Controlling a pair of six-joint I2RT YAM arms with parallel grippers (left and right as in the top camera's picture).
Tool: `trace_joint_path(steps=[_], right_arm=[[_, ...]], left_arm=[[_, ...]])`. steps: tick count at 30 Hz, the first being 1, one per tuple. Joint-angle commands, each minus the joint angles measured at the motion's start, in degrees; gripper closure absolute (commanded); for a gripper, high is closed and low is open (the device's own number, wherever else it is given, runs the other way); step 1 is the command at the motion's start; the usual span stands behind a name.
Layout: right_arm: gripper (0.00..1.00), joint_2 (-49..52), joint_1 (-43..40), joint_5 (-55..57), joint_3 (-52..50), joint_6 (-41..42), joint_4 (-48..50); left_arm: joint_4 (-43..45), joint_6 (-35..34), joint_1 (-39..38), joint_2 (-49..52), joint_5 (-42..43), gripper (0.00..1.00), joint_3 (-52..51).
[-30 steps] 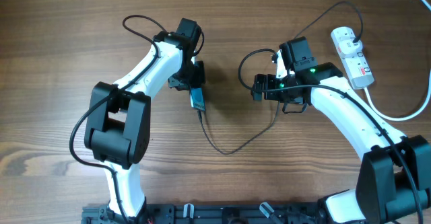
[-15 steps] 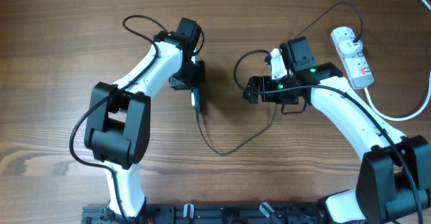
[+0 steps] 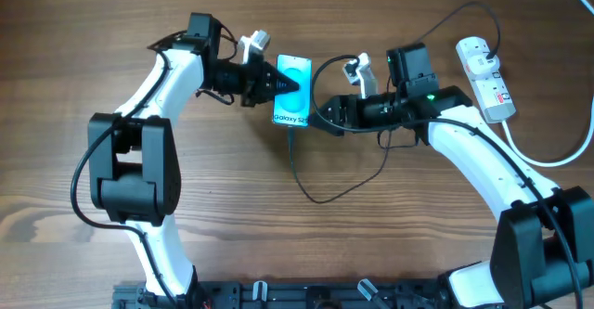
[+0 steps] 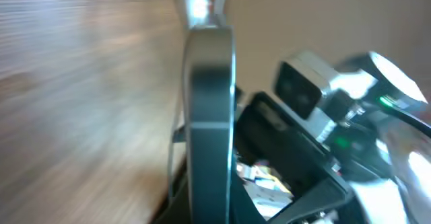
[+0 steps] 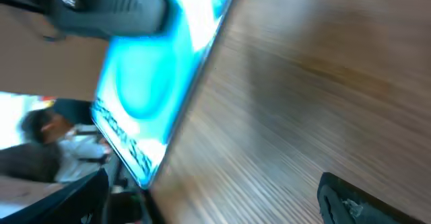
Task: Plug charger to phone and switch on socket
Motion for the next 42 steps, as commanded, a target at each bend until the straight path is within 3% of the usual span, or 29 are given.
trace_joint_path(steps=[1, 6, 9, 12, 19, 23, 25, 30, 34, 36, 39, 41, 42], right_arm=[[0.05, -0.39, 0.09, -9.49, 0.31, 5.31, 4.13], [0.59, -0.39, 0.09, -11.06, 0.31, 11.52, 9.31], [0.66, -0.39, 0.09, -14.29, 0.31, 11.61, 9.57], [0.72, -0.39, 0.09, -14.58, 0.31, 11.63, 9.86], [0.71, -0.39, 0.09, -14.56, 0.31, 12.37, 11.72], [0.89, -0.39, 0.09, -14.12, 0.31, 14.49, 12.79], [0.89, -0.39, 0.09, -13.22, 0.31, 16.17, 14.25], [0.62, -0.39, 0.09, -9.51, 0.31, 20.09, 16.48], [0.61, -0.39, 0.09, -9.49, 0.31, 20.04, 16.68], [0.68, -0.39, 0.09, -9.49, 0.31, 20.04, 16.98], [0.92, -0.39, 0.09, -8.83, 0.31, 19.8, 17.09], [0.95, -0.39, 0.09, -8.0, 0.31, 19.76, 16.87], [0.96, -0.39, 0.09, -7.87, 0.31, 19.76, 16.83]], left_arm=[[0.28, 4.61, -1.25, -2.25, 10.71, 0.96, 0.33], [4.22, 4.61, -2.82, -2.25, 10.69, 0.96, 0.33], [4.79, 4.61, -3.04, -2.25, 10.67, 0.96, 0.33], [4.79, 4.61, -3.02, -2.25, 10.67, 0.96, 0.33], [5.29, 4.61, -4.02, -2.25, 10.64, 0.96, 0.33], [5.6, 4.61, -4.26, -2.25, 10.62, 0.96, 0.33], [5.6, 4.59, -4.24, -2.25, 10.64, 0.96, 0.33], [5.6, 4.59, -4.26, -2.25, 10.64, 0.96, 0.33], [5.6, 4.61, -4.26, -2.25, 10.64, 0.96, 0.33], [5.6, 4.61, -4.26, -2.25, 10.64, 0.96, 0.33], [5.6, 4.59, -4.26, -2.25, 10.16, 0.96, 0.33], [5.57, 4.59, -4.26, -2.25, 8.26, 0.94, 0.33], [5.57, 4.57, -4.26, -2.25, 7.5, 0.87, 0.33]])
